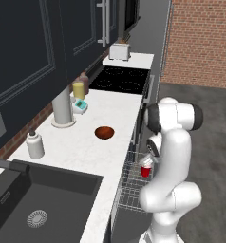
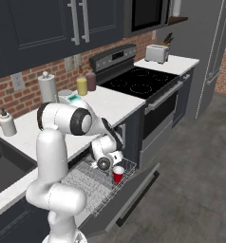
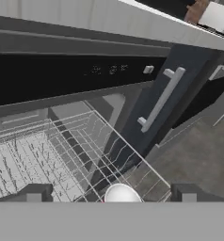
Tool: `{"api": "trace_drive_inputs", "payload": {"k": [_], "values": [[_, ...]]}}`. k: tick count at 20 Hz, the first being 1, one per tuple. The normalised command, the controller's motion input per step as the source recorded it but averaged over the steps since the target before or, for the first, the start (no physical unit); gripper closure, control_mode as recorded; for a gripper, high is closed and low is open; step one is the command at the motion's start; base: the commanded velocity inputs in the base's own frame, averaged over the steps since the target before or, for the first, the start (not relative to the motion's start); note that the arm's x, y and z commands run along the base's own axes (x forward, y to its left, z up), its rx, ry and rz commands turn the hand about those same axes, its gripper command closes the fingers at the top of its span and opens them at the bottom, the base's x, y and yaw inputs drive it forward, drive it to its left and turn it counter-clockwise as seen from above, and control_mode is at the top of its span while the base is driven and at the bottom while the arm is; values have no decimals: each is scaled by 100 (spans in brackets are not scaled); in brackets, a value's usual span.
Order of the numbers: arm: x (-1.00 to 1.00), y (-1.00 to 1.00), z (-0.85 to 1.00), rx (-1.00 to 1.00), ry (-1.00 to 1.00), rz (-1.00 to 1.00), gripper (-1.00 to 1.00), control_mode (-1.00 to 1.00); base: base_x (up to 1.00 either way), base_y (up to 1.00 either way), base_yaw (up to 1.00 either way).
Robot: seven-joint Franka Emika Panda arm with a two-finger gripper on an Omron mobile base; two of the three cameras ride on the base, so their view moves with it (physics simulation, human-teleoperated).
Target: Pick up the cup and bowl from the counter, place them in the dishwasher, and close the dishwasher door.
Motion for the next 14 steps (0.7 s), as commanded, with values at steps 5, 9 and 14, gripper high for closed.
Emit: {"api": "trace_drive_inputs", "payload": {"k": [5,9,14], "values": [[0,-51,100,5,0,-7,-100,-100,0,0,0],[0,-75,100,9,0,-6,-100,-100,0,0,0],[-1,-39,100,8,10,-9,-100,-100,0,0,0]]}}
